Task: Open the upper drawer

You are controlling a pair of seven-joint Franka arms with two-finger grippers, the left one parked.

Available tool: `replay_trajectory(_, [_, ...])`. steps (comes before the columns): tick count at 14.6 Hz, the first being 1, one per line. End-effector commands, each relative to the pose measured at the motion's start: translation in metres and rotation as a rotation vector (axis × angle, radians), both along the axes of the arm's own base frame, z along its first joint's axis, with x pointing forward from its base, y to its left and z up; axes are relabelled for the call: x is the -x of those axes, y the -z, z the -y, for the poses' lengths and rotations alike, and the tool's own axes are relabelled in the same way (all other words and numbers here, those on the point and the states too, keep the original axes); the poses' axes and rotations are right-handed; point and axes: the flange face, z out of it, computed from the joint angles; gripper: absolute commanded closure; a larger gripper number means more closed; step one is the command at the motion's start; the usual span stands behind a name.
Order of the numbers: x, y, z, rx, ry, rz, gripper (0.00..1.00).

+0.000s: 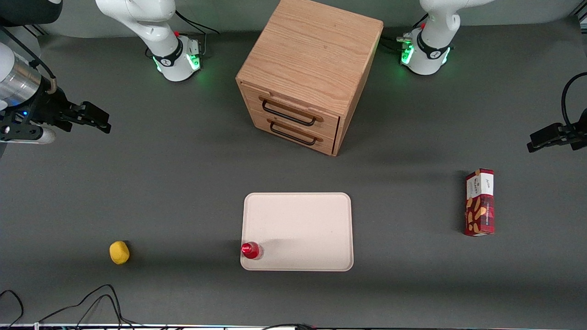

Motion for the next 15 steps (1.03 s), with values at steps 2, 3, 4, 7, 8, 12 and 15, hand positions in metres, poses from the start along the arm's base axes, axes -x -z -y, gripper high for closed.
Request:
replay_trajectory(2, [-0.001,-0.003,-0.003,-0.013,0.006,-0.009,0.0])
replay_trajectory(3, [-0.002,-0.003,-0.006,-0.021,0.001,-0.008,0.0])
replay_trajectory(4, [-0.004,-0.002,-0.01,-0.043,-0.002,-0.008,0.0])
replay_trajectory(7, [-0.007,0.004,-0.034,-0.101,-0.035,-0.019,0.0])
replay_trajectory(8, [-0.005,0.004,-0.049,-0.112,-0.064,-0.019,0.0])
replay_trajectory(12, [-0.002,0.003,-0.133,-0.137,-0.221,-0.014,0.0])
replay_trajectory(15, [0.013,0.017,-0.199,-0.16,-0.349,-0.039,0.0])
